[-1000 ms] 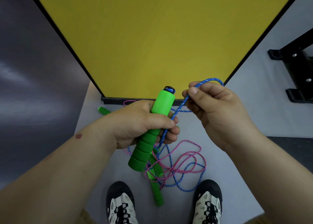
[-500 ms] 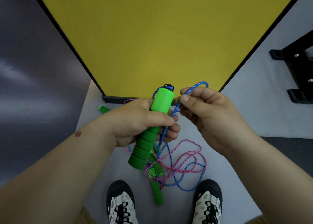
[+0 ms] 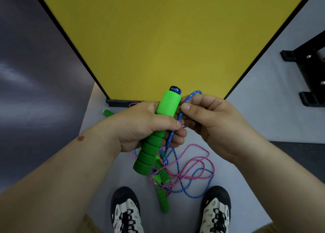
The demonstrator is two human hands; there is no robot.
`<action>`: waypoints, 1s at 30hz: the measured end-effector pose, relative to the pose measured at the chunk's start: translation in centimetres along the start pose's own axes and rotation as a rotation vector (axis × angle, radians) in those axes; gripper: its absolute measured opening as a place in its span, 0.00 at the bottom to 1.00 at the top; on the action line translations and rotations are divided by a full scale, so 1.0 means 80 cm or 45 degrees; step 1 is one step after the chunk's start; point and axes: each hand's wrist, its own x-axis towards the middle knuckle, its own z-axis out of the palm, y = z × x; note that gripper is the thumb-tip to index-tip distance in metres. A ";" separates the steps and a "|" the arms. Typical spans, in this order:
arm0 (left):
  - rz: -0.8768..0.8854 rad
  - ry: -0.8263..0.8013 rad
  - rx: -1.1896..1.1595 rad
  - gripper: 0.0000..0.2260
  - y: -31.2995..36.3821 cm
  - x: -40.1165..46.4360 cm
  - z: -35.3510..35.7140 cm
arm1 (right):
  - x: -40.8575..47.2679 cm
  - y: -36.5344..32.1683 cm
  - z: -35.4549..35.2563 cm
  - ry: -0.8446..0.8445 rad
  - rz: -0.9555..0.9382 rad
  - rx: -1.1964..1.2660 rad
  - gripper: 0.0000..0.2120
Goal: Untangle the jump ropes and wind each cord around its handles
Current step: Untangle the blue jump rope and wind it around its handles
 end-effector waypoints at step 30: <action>-0.014 0.002 0.012 0.04 -0.001 0.001 -0.002 | 0.006 -0.010 -0.011 0.339 -0.106 0.053 0.02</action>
